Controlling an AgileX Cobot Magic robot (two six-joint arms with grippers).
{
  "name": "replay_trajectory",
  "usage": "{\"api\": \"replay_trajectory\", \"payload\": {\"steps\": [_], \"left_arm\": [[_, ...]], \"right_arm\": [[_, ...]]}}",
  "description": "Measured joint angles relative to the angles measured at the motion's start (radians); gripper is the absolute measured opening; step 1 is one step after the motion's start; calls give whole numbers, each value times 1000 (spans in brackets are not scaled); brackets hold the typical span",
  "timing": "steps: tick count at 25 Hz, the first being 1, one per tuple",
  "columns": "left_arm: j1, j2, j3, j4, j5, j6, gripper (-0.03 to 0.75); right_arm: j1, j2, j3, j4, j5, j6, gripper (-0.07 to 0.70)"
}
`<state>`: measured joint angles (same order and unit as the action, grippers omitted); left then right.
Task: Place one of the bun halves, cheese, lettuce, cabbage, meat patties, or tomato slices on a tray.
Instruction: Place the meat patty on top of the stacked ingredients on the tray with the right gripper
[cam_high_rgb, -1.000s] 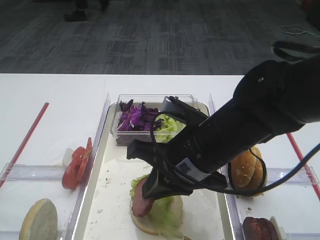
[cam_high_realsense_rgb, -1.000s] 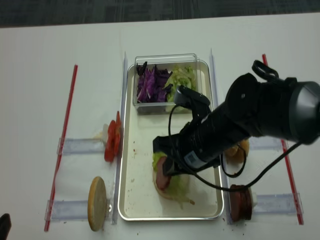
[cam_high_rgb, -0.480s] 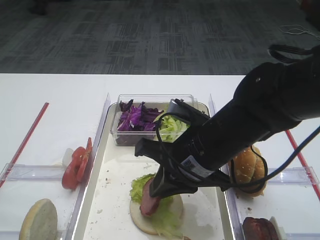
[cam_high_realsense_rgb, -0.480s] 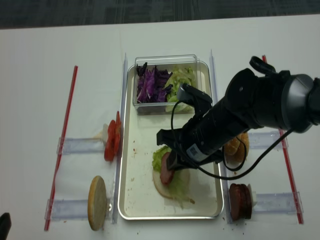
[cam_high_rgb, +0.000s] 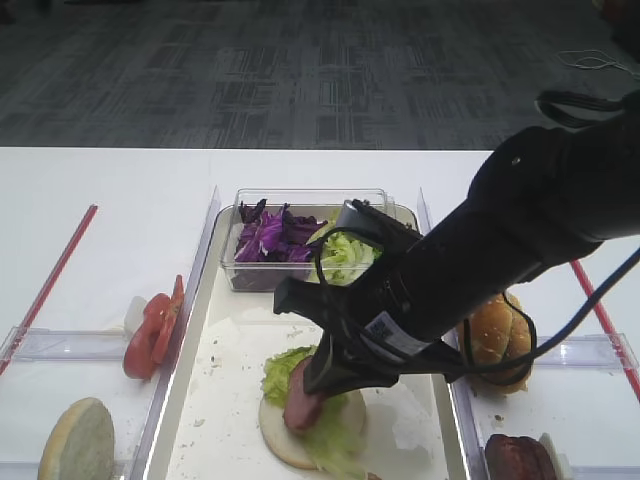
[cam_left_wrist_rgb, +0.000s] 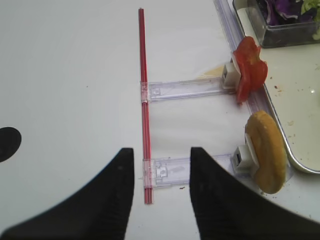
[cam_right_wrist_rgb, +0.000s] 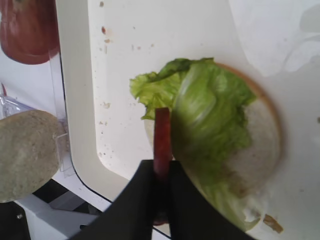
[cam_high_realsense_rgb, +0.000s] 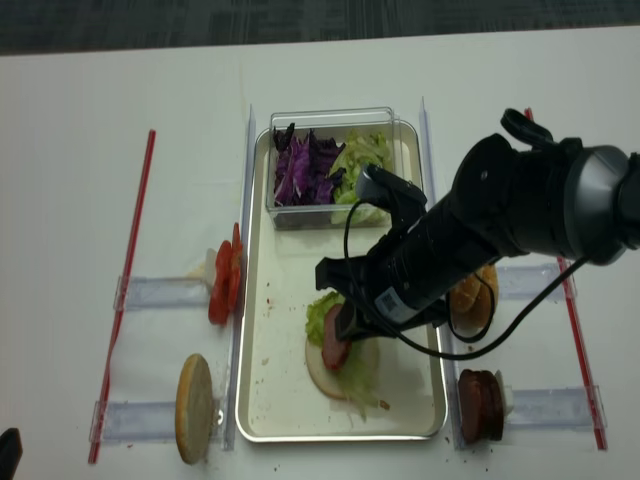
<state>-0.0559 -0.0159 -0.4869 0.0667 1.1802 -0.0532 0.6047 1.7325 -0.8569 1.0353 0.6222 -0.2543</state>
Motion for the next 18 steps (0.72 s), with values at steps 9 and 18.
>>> {"api": "replay_trajectory", "payload": {"steps": [9, 18], "left_arm": [[0, 0, 0, 0, 0, 0, 284], [0, 0, 0, 0, 0, 0, 284]], "right_arm": [[0, 32, -2, 0, 0, -2, 71], [0, 32, -2, -19, 0, -2, 146]]}}
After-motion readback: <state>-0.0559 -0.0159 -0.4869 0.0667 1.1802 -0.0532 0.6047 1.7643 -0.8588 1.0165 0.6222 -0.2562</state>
